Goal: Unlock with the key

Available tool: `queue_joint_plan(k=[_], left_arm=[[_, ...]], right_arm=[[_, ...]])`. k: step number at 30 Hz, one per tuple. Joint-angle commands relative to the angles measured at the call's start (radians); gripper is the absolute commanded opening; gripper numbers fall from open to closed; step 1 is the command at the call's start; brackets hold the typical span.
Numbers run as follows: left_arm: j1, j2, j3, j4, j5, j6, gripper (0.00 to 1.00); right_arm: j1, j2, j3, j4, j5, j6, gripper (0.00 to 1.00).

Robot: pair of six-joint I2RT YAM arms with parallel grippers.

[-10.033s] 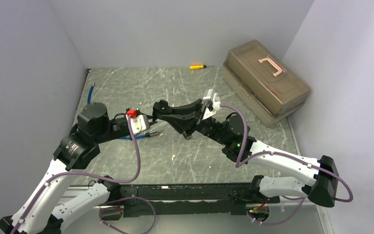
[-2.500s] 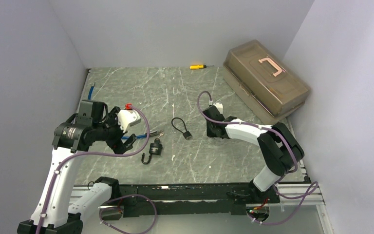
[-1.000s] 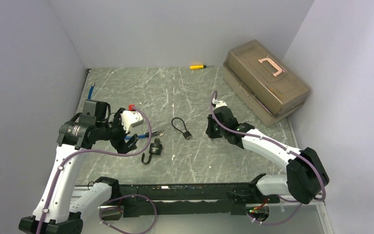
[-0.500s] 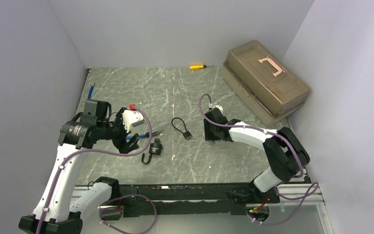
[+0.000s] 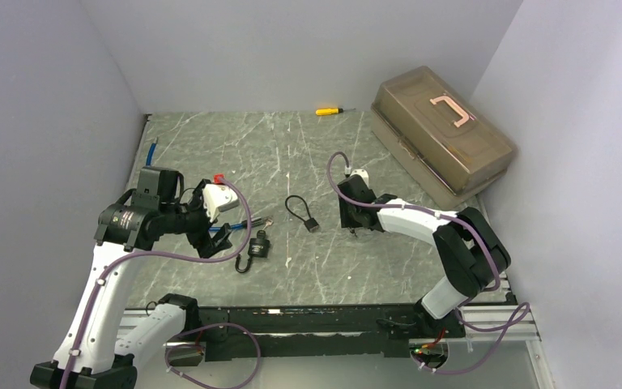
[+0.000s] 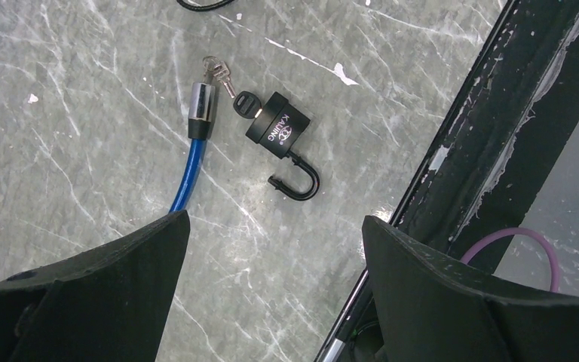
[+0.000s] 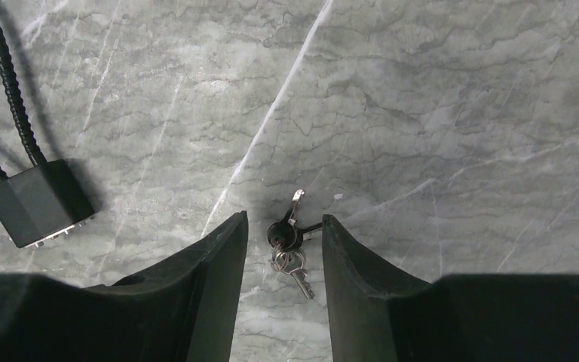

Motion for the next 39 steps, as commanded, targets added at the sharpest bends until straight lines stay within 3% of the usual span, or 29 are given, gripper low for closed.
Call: queue_joint_plan(k=[1, 10, 13, 16, 24, 31, 39], left_arm=[[-0.004, -0.008, 0.014, 0.007, 0.037, -0.015, 0.91], [-0.004, -0.011, 0.027, 0.003, 0.021, -0.016, 0.91], [-0.004, -0.009, 0.032, 0.003, 0.020, -0.017, 0.91], [-0.004, -0.004, 0.036, 0.005, 0.026, -0.017, 0.91], [-0.011, 0.016, 0.040, 0.010, 0.045, -0.022, 0.90], [-0.053, 0.017, 0.009, 0.033, 0.056, 0.018, 0.89], [-0.228, -0.043, -0.120, 0.257, -0.063, 0.115, 0.91]], right_arm=[[-0.005, 0.026, 0.040, 0.035, 0.010, -0.013, 0.43], [-0.004, 0.078, 0.030, 0.055, -0.021, 0.019, 0.32], [-0.002, 0.068, 0.005, 0.059, -0.030, 0.038, 0.19], [0.006, 0.060, -0.020, 0.063, -0.029, 0.053, 0.00], [0.031, -0.009, -0.053, 0.099, -0.039, 0.045, 0.00], [0.049, -0.169, -0.056, 0.110, -0.114, 0.010, 0.00], [0.141, -0.370, -0.047, 0.119, -0.246, 0.006, 0.00]])
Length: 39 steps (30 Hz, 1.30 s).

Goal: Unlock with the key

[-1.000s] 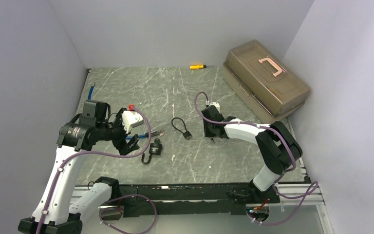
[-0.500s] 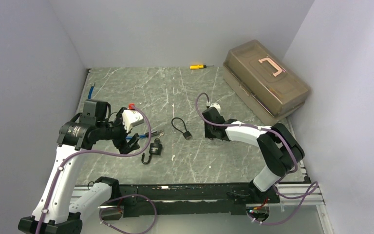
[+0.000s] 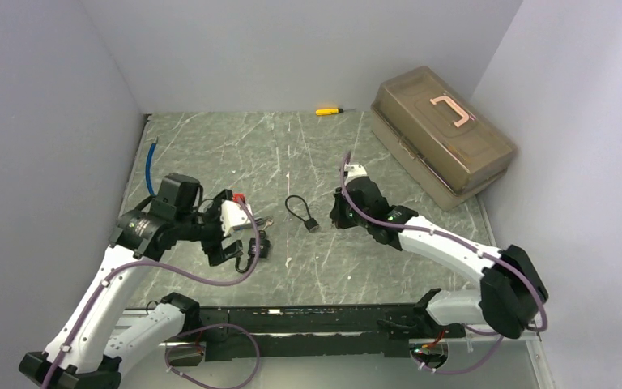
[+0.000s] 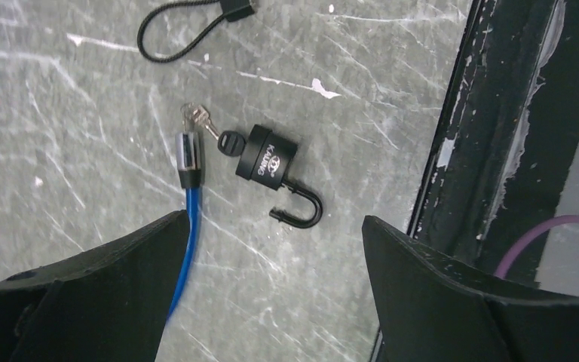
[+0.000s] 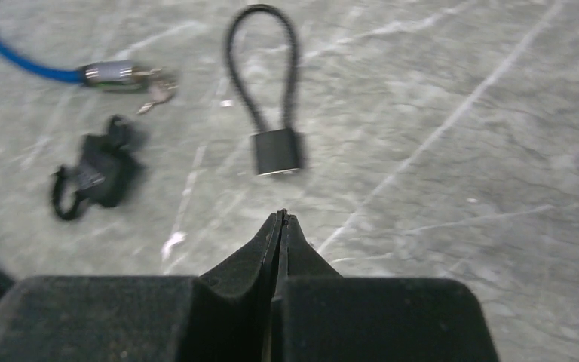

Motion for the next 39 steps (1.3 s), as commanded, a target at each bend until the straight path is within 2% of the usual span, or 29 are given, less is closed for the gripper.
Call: queue_joint_plan(k=[1, 5, 9, 12, 23, 30, 34, 39], left_arm=[[-0.084, -0.020, -0.032, 0.187, -0.037, 0.066, 0.91], [-0.122, 0.000, -0.016, 0.295, 0.040, -0.005, 0.93], [-0.167, 0.033, 0.011, 0.389, 0.097, -0.151, 0.94], [-0.192, 0.043, 0.021, 0.445, 0.164, -0.229, 0.99], [-0.241, 0.106, 0.121, 0.620, 0.301, -0.513, 0.99], [-0.241, 0.102, 0.115, 0.757, 0.388, -0.775, 0.99], [-0.242, 0.088, 0.097, 0.805, 0.396, -0.848, 0.99], [-0.245, 0.076, 0.089, 0.815, 0.388, -0.857, 0.82]], right_arm=[[0.057, -0.110, 0.020, 0.039, -0.113, -0.012, 0.00], [0.074, -0.215, 0.029, 0.081, -0.229, 0.017, 0.00], [0.079, -0.305, 0.055, 0.129, -0.337, 0.048, 0.00], [0.081, -0.352, 0.082, 0.178, -0.404, 0.065, 0.00], [0.094, -0.360, 0.213, 0.260, -0.601, 0.080, 0.00], [0.166, -0.336, 0.262, 0.256, -0.553, 0.040, 0.00], [0.229, -0.321, 0.292, 0.232, -0.425, -0.012, 0.00], [0.335, -0.293, 0.315, 0.228, -0.206, -0.087, 0.00]])
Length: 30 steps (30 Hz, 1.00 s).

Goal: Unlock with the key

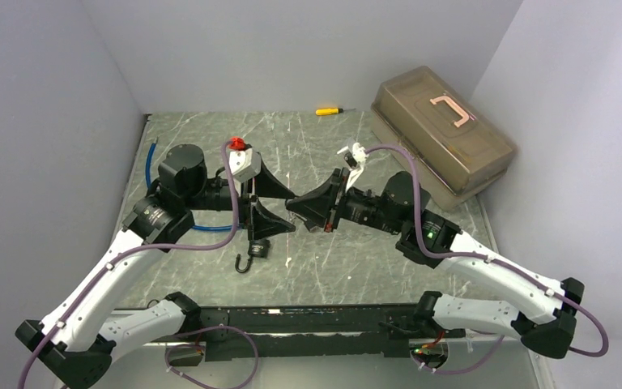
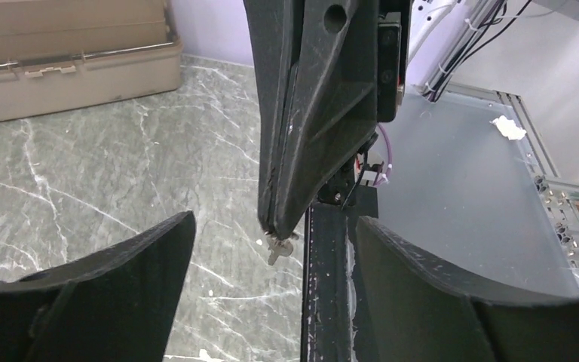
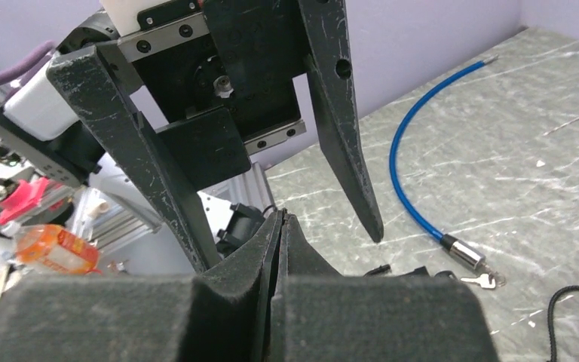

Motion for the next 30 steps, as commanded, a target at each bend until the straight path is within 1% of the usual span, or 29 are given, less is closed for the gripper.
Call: queue_joint_plan(k=[1, 4, 7, 13, 16, 20, 21, 25, 27, 28, 29, 30], left_arm=[[-0.008, -0.030, -0.009, 0.057, 0.031, -0.044, 0.79], [-0.009, -0.044, -0.026, 0.027, 0.019, -0.003, 0.70], [-0.009, -0.059, -0.040, -0.007, 0.003, 0.039, 0.67], [-0.008, -0.093, -0.062, -0.052, -0.073, 0.113, 0.71], [-0.002, -0.099, -0.059, -0.053, -0.104, 0.118, 0.68], [0.008, -0.094, -0.042, -0.029, -0.103, 0.106, 0.54], [0.012, -0.093, -0.036, -0.021, -0.101, 0.099, 0.53], [0.028, -0.090, -0.013, -0.006, -0.059, 0.073, 0.53], [0.029, -0.093, -0.013, -0.001, -0.036, 0.029, 0.51], [0.028, -0.095, -0.015, 0.001, -0.030, 0.024, 0.47], [0.030, -0.098, -0.016, 0.001, -0.028, 0.027, 0.38], [0.033, -0.101, -0.019, -0.001, -0.030, 0.028, 0.31]], right_arm=[[0.095, 0.018, 0.060, 0.021, 0.245, -0.104, 0.00], [0.155, 0.031, 0.074, 0.029, 0.365, -0.151, 0.00], [0.198, 0.034, 0.080, 0.040, 0.455, -0.192, 0.00], [0.277, 0.038, 0.101, 0.030, 0.590, -0.266, 0.00], [0.315, 0.052, 0.113, 0.023, 0.633, -0.293, 0.00], [0.359, 0.074, 0.126, 0.026, 0.685, -0.324, 0.00], [0.369, 0.078, 0.127, 0.028, 0.699, -0.331, 0.00], [0.394, 0.084, 0.122, 0.040, 0.742, -0.351, 0.00], [0.404, 0.082, 0.119, 0.050, 0.761, -0.359, 0.00], [0.409, 0.081, 0.116, 0.055, 0.772, -0.364, 0.00], [0.416, 0.080, 0.116, 0.057, 0.781, -0.369, 0.00], [0.419, 0.080, 0.117, 0.060, 0.790, -0.375, 0.00]])
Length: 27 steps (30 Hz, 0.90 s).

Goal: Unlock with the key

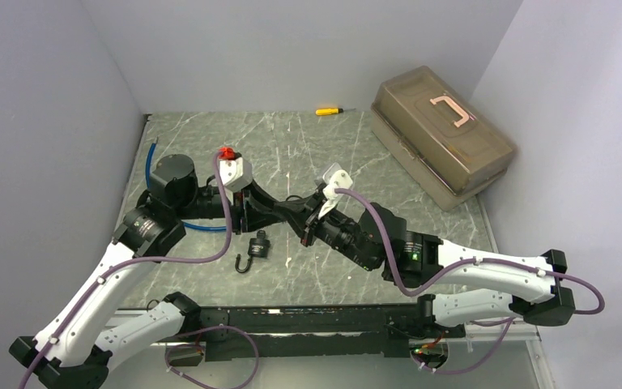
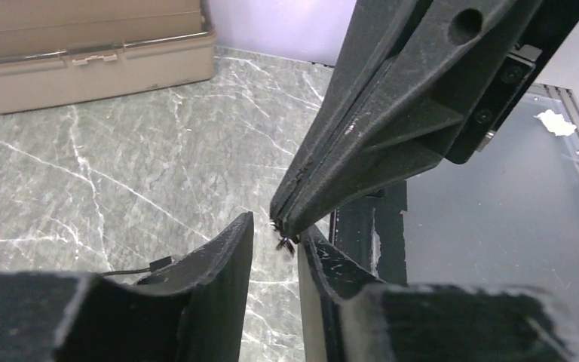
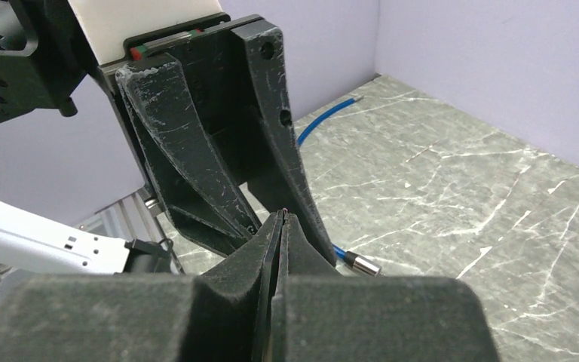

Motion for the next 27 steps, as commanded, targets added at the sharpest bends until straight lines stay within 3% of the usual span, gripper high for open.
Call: queue_joint_plan(k=[1, 11, 19, 27], left_arm=[[0.011, -0.017, 0.030, 0.038, 0.042, -0.035, 0.27], [0.022, -0.028, 0.020, 0.054, 0.050, -0.043, 0.00], [0.027, -0.046, 0.005, 0.032, 0.109, -0.019, 0.00], [0.027, -0.045, 0.013, 0.004, 0.198, 0.030, 0.00]], right_arm=[[0.026, -0.009, 0.028, 0.062, 0.083, -0.048, 0.00], [0.051, 0.021, 0.045, 0.057, 0.091, -0.056, 0.00], [0.038, -0.051, 0.014, 0.049, 0.072, -0.051, 0.04], [-0.081, -0.159, -0.013, -0.025, -0.120, 0.010, 0.05]])
